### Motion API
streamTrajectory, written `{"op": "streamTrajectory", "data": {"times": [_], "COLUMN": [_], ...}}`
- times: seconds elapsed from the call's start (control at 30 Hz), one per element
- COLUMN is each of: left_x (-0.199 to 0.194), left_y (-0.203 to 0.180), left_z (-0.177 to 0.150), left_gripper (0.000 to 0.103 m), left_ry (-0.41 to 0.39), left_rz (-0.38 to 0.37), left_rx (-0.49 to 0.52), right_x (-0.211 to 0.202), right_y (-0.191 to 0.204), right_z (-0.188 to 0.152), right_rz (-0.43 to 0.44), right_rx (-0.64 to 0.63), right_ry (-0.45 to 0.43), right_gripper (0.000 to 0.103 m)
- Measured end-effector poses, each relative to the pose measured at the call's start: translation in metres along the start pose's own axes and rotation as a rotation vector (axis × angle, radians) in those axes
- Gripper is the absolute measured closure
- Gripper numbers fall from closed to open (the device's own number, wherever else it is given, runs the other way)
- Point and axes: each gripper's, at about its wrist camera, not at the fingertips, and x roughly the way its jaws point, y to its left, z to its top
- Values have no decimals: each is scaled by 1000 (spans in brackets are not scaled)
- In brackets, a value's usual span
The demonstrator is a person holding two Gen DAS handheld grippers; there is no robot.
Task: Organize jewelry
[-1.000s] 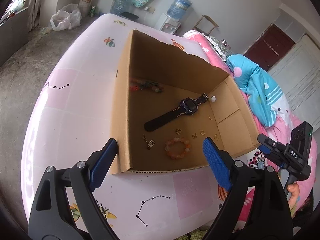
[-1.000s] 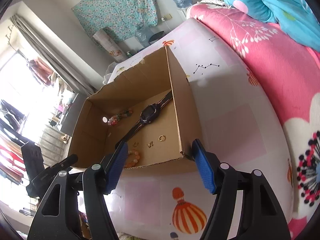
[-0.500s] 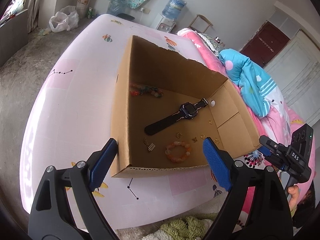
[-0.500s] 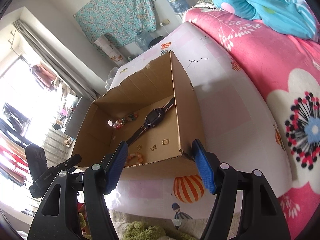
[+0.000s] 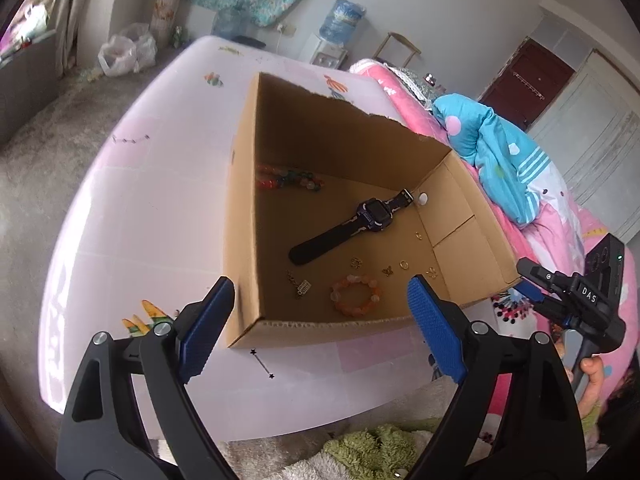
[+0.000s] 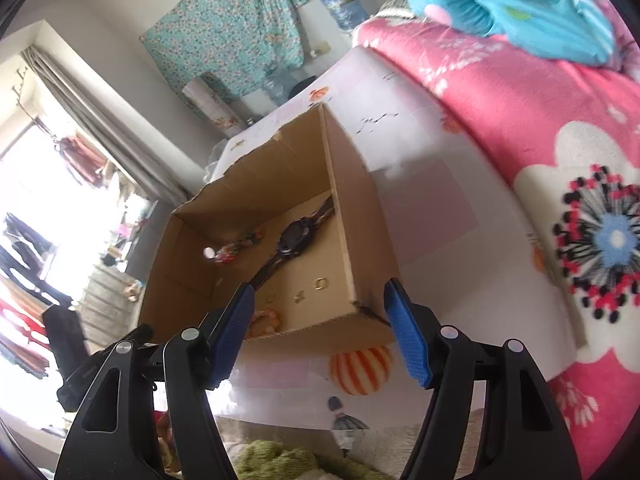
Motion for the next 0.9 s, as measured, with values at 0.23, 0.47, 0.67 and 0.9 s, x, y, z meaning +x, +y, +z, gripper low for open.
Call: {"op": "streamTrajectory", "data": {"times": [0.23,0.47,0.67,0.9], "left_x": [-45,-52,-46,-40], "left_y": [-35,-67,-72,-68], "left_z": [-20,-28,-28,-24], "left_gripper": [11,8,8,8], "left_ry": [-189,-236,-229,-182], "left_rz": [158,201,253,370], "left_rx": [131,209,202,187], "right_x": [-41,-45,-25,-13], "right_y": [9,40,63,68], "right_z": [-27,-63,-82,-81], "right_rz": [-194,-173,-146,-154], "right_rx": [-123,-248,-274,-218], "right_ry": [-145,-138,-61,-32], "right_gripper": [23,10,8,7]}}
